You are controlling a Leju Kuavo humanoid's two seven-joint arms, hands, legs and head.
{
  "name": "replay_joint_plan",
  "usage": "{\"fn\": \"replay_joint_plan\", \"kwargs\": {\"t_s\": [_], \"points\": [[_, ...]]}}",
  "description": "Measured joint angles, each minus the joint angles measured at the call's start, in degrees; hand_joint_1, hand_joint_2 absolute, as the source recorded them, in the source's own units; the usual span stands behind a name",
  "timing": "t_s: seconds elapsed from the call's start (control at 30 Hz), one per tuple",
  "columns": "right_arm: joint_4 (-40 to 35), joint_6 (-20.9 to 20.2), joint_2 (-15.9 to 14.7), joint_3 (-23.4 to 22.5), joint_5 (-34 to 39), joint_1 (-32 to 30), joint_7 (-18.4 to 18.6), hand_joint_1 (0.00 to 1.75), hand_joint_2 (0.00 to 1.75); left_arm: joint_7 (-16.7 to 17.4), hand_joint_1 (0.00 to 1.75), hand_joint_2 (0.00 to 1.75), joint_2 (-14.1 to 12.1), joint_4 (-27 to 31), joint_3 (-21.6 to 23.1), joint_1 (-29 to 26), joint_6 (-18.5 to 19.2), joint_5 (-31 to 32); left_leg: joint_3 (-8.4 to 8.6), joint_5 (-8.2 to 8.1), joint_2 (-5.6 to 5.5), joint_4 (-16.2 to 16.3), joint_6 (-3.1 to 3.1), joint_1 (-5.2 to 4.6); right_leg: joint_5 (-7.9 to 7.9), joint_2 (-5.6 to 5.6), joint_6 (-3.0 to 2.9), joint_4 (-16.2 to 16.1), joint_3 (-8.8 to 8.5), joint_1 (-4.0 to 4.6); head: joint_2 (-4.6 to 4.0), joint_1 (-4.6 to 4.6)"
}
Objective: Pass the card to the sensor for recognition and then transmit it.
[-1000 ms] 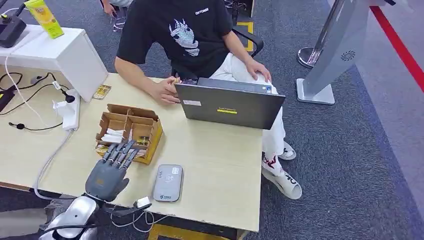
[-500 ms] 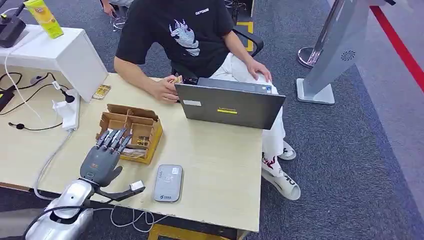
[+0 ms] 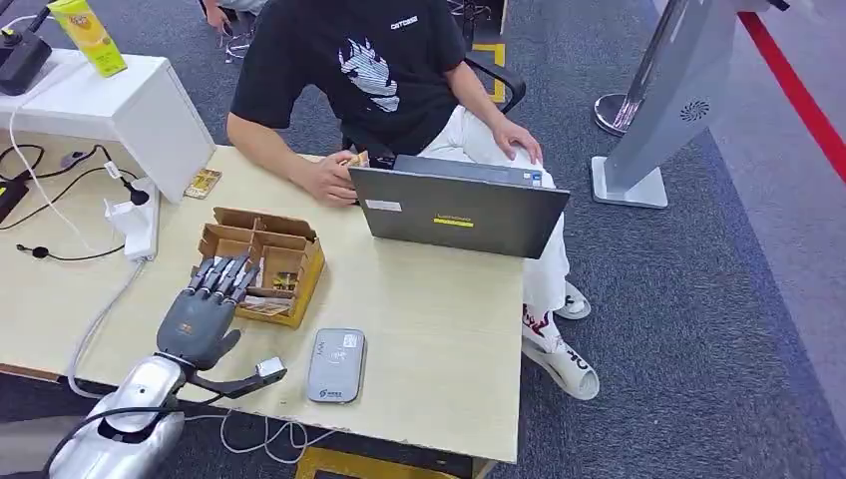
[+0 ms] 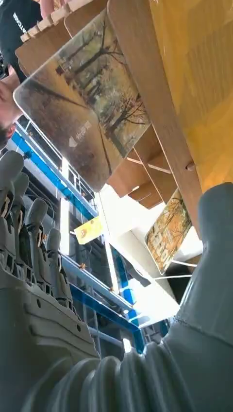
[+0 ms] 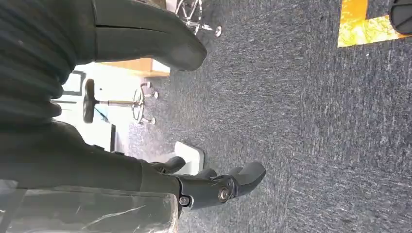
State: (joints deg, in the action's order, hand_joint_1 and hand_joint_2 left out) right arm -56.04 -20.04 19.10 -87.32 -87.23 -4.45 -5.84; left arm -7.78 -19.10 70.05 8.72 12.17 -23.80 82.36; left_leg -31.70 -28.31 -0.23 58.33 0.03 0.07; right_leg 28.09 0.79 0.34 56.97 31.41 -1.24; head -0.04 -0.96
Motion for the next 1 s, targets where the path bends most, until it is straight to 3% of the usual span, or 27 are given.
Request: {"fn": "replay_joint_plan", "kwargs": {"t_s": [0.33,0.57,0.63,0.73,1.0], "points": [[0.3,0.0,0.0,0.1,0.0,0.0,0.0,0.00,1.75,0.0,0.00,1.75,0.5,-1.3,0.0,1.9,0.7,0.0,0.00,0.01,-0.01,0.0,0.00,0.00,0.00,-0.01,0.00,0.0,0.01,0.00,0.00,0.00],[0.9,0.0,-0.1,0.5,0.0,0.0,0.2,0.00,1.75,-0.2,0.00,1.75,4.0,-4.1,0.0,5.2,1.7,-1.2,0.01,0.01,0.00,0.0,0.01,-0.01,-0.03,0.01,0.00,0.0,-0.01,-0.01,0.00,0.00],[1.0,0.0,-0.1,0.5,0.0,0.0,0.2,0.00,1.75,-3.4,0.00,1.75,5.2,-4.4,-0.2,5.2,1.9,-5.9,0.00,0.01,-0.01,0.0,0.01,-0.01,-0.02,0.00,0.00,0.0,0.00,-0.01,0.00,0.00],[1.0,0.0,-0.1,0.6,0.0,0.0,0.2,0.00,1.75,-4.7,0.00,1.75,6.9,-4.4,-0.3,5.0,2.5,-8.3,-0.03,0.01,-0.03,0.0,0.01,-0.01,-0.02,-0.02,0.00,0.0,0.00,-0.01,0.00,0.00],[1.0,0.0,-0.1,0.6,0.0,0.0,0.2,0.00,1.75,-5.4,0.00,1.75,8.7,-4.4,-1.0,4.7,3.5,-9.4,-0.02,0.01,-0.01,0.0,0.00,0.00,-0.02,-0.01,-0.01,0.0,0.02,0.00,0.00,0.00]]}}
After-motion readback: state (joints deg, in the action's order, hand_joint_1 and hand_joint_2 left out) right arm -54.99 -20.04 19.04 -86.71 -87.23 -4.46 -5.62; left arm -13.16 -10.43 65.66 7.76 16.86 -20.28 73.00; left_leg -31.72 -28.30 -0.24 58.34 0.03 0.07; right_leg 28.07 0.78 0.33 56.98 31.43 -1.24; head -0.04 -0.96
